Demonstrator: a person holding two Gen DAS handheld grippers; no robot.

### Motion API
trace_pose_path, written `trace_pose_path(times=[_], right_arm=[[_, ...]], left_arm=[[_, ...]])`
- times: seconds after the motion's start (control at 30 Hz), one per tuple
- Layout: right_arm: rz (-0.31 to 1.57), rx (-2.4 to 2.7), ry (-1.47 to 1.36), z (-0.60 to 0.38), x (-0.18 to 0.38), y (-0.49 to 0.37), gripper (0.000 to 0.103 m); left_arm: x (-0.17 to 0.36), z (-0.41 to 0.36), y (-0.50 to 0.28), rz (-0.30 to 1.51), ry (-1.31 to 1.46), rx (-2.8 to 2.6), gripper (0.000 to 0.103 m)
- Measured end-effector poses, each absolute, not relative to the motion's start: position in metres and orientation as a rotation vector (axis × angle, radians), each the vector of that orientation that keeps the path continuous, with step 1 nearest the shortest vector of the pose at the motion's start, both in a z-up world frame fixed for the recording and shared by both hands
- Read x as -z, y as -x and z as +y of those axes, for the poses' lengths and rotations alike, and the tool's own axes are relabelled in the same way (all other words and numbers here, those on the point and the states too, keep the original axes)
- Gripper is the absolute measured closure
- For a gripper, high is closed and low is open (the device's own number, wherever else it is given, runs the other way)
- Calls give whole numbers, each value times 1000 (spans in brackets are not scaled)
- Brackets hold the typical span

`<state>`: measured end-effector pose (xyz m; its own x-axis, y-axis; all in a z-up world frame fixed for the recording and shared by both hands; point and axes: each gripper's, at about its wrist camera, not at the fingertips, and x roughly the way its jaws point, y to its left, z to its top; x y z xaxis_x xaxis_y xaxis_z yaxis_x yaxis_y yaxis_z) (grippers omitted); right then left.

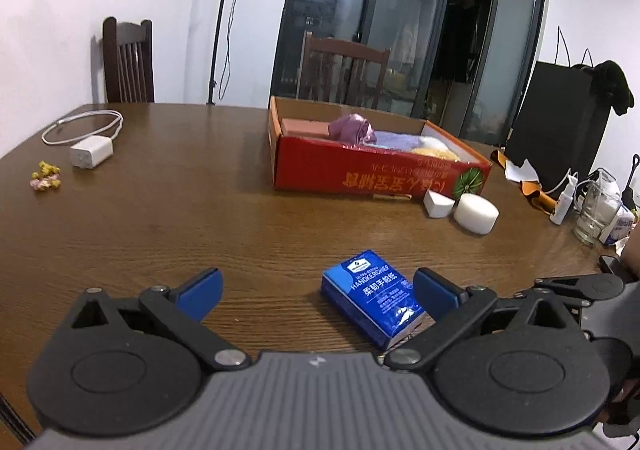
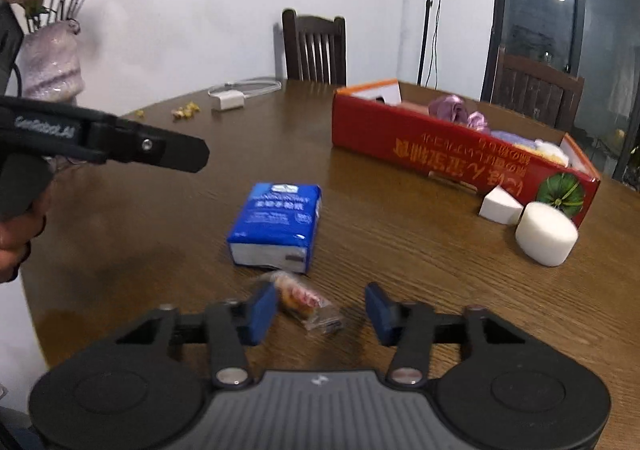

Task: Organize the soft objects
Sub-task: 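Grasp the clear wrapped packet with the left gripper while the right gripper grasps the white foam wedge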

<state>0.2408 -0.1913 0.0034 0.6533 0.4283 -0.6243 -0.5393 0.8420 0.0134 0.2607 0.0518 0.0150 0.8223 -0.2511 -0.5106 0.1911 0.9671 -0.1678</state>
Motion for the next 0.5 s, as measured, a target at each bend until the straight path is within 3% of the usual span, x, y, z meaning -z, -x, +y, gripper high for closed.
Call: trace_pose_path(times=[0.13,0.17,0.4,0.43,0.5], right_arm=[[687,-513,120,-204,-3,-262,84],[686,-484,109,-208,-2,-268,85],[632,-294,-36,-248,-10,-320,82],[617,-281,-49,-253,-13,-326,81],[605,-283,-57,-261,-18,-337,78]], left_arm=[[-12,46,-274,575,118,245,0],[-11,44,-277,576,122,247,0],[-24,4,-298,523,71,389,0],[-24,-6,-301,524,46,435,2],[-21,-27,-312,543,5,501,16]])
